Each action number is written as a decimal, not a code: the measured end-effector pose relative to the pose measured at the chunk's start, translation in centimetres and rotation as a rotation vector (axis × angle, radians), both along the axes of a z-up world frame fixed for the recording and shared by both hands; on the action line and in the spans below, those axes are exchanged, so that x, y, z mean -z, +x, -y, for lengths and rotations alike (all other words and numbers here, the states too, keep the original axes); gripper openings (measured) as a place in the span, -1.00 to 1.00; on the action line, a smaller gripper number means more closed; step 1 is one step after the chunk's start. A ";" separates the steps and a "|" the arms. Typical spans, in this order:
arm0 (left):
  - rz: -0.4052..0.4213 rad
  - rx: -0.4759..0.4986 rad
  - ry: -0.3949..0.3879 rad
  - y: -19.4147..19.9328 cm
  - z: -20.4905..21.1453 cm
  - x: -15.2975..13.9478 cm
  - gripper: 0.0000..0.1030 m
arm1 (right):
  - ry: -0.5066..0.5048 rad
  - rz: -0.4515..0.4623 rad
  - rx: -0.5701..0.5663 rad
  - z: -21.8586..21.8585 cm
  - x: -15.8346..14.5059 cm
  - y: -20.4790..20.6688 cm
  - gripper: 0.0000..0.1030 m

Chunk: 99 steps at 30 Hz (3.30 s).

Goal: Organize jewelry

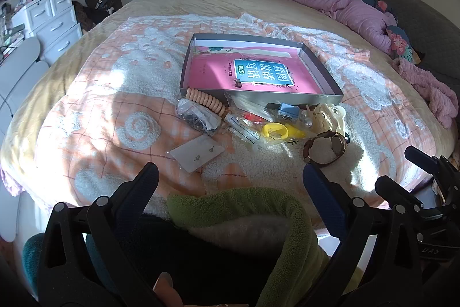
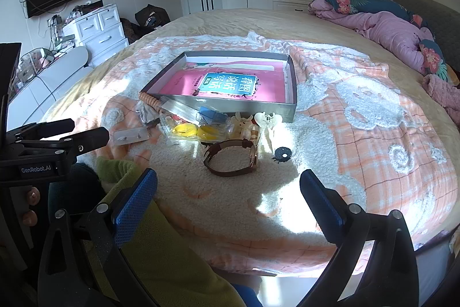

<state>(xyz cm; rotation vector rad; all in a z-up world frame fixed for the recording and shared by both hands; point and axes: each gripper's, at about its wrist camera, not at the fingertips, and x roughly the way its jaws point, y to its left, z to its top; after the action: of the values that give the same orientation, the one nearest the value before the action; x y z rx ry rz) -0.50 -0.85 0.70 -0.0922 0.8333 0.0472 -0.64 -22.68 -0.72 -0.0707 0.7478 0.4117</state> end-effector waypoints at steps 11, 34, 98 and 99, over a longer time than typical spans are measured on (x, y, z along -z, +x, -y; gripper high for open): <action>-0.002 -0.006 0.003 0.0 -0.2 0.0 0.82 | -0.001 -0.003 -0.006 -0.3 0.0 0.0 0.91; -0.094 -0.195 0.013 3.3 -6.8 3.5 0.82 | 0.022 -0.056 -0.002 -1.7 2.6 4.8 0.91; -0.068 0.007 -0.029 4.2 -6.5 1.7 -0.35 | 0.060 -0.054 -0.056 0.7 4.4 6.7 0.38; -0.059 0.004 -0.032 4.3 -6.6 1.3 -0.35 | 0.069 -0.051 -0.055 0.9 3.9 6.9 0.38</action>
<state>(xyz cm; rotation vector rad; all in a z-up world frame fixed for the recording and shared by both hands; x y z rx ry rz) 3.83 5.77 -0.63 -0.1200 0.8928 0.0333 6.24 -23.59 -4.62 -0.0160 0.7827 0.4931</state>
